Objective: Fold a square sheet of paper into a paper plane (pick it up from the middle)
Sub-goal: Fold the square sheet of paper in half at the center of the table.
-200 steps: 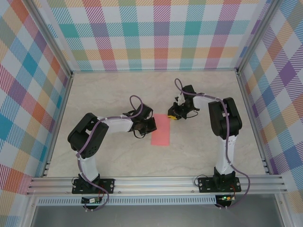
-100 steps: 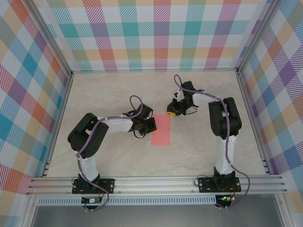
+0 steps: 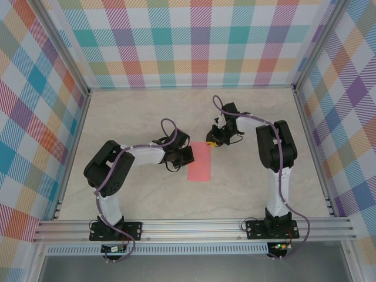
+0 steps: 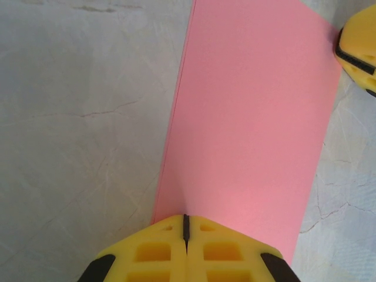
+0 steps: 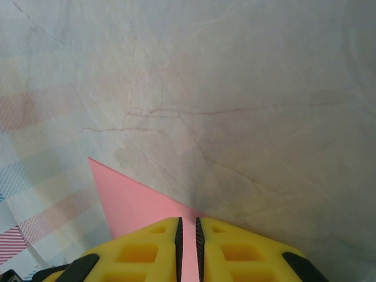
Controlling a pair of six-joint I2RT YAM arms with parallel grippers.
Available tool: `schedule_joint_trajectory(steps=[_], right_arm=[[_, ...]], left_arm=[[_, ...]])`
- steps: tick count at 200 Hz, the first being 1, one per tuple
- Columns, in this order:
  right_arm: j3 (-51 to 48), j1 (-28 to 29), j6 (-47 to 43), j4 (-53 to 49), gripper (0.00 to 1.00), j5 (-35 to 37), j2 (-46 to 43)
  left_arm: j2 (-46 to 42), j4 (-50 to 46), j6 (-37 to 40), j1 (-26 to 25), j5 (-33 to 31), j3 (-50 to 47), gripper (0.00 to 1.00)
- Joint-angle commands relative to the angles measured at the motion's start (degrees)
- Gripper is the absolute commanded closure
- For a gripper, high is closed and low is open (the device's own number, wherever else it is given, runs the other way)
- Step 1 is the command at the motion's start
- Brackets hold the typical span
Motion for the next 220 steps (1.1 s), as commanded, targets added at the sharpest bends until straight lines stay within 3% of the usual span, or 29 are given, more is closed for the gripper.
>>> schedule_joint_trajectory(steps=[1,26,92,126,220], right_arm=[[-1.8,0.4,-0.1,-1.3,0.83,-1.0,-8.1],[-9.0,1.2,2.8,3.5,0.83,-4.9,-14.0],[-30.9,11.1,12.3,14.1,0.84,-0.4,-26.3],[-33.9,14.7,13.1,14.9,0.86,0.2,-25.8],[-40.9,14.8,11.5,14.0,0.86,2.8,-24.7]], left_arm=[[0.3,-6.3,0.7,-0.4,-1.9,-1.9,1.0],[0.0,-6.4,0.7,-0.4,-1.9,-1.8,1.0],[-1.3,-6.8,1.2,-0.4,-2.1,-1.5,1.0],[-1.3,-6.9,1.4,-0.4,-2.0,-1.1,1.0],[-0.9,-6.4,1.1,-0.4,-1.9,-1.3,1.0]])
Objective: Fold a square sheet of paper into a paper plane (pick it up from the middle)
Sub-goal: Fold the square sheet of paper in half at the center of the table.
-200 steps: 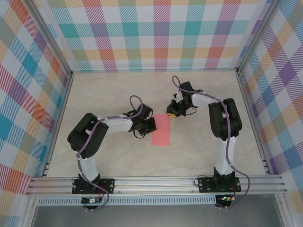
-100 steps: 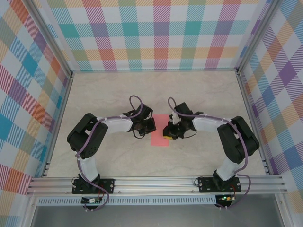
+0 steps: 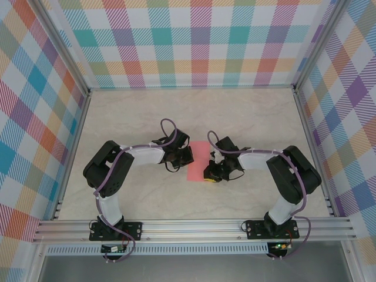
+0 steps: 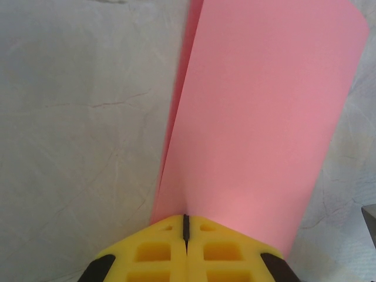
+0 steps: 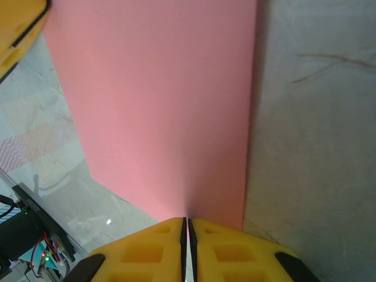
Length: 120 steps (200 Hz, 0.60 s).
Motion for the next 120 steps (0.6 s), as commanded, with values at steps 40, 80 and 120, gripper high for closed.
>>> schedule_joint_trajectory(steps=[40,80,120], right_arm=[[0.0,0.3,-1.7,-6.3,0.84,3.8,-5.1],[5.3,0.1,-2.8,-17.3,0.76,19.5,-11.1],[9.5,0.1,-3.0,-17.2,0.64,19.1,-9.1]], left_arm=[[-1.2,-5.0,0.7,-0.4,-1.5,-1.2,1.0],[-5.3,-4.8,1.3,-0.4,1.2,0.3,0.99],[-12.4,-8.7,2.5,-0.2,-2.7,1.4,0.78]])
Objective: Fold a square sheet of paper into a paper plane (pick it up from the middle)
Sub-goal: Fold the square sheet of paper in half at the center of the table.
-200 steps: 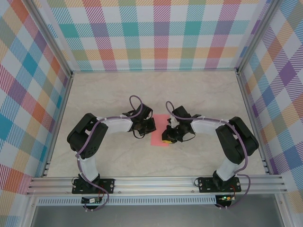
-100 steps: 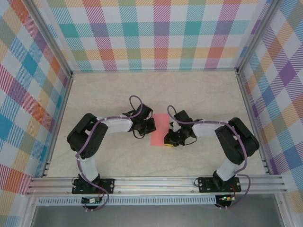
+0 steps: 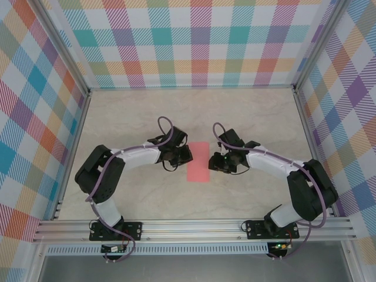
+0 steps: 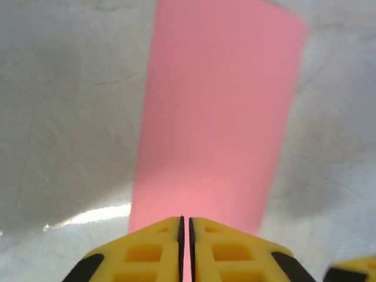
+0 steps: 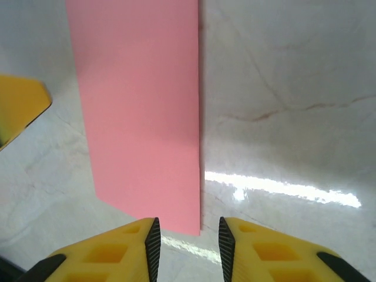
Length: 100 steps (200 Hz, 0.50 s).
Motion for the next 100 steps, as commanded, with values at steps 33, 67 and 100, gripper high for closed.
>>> schedule_joint_trajectory(steps=[33,67,100], right_arm=[[6.2,0.1,0.4,-0.1,0.64,-2.5,7.9],[8.6,0.0,1.3,1.4,0.62,-4.3,12.0],[9.9,0.0,1.5,1.6,0.6,-4.7,14.6]], left_arm=[[-7.8,-3.1,0.3,1.7,-2.1,-1.9,0.66],[-7.9,1.7,-2.4,3.9,1.7,-6.2,0.6],[-6.8,2.3,-2.7,4.6,3.0,-6.3,0.58]])
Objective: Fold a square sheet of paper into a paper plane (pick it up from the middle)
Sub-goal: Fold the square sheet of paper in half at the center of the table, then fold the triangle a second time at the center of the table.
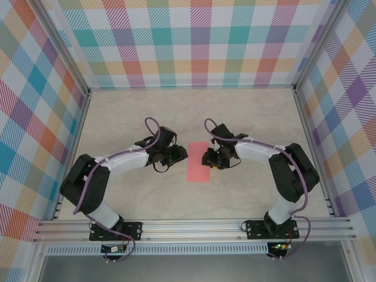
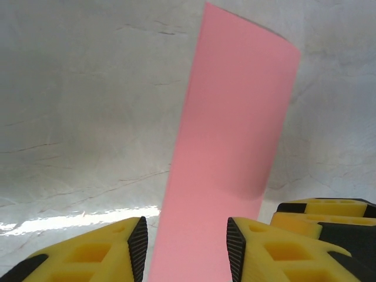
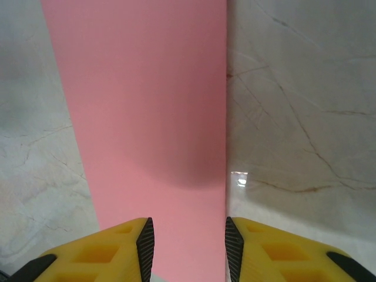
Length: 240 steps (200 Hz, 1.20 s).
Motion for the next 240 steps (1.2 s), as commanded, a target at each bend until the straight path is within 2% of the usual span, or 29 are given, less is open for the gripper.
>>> schedule_joint_trajectory(steps=[1,165,194,240], right_arm=[[2.0,0.1,0.8,0.9,0.6,-1.7,1.7],[0.1,0.0,0.1,0.0,0.6,0.2,5.7],[-0.3,0.0,0.2,0.1,0.61,0.5,6.0],[-0.5,0.1,0.2,-0.2,0.61,0.9,6.0]], left_arm=[[0.7,2.1,-1.0,0.5,2.2,-0.1,0.58],[5.8,4.4,-2.2,0.5,6.0,0.6,0.56],[6.1,7.1,-5.2,0.5,8.4,-0.5,0.57],[0.6,5.5,-10.0,-0.6,7.2,-4.5,0.56]])
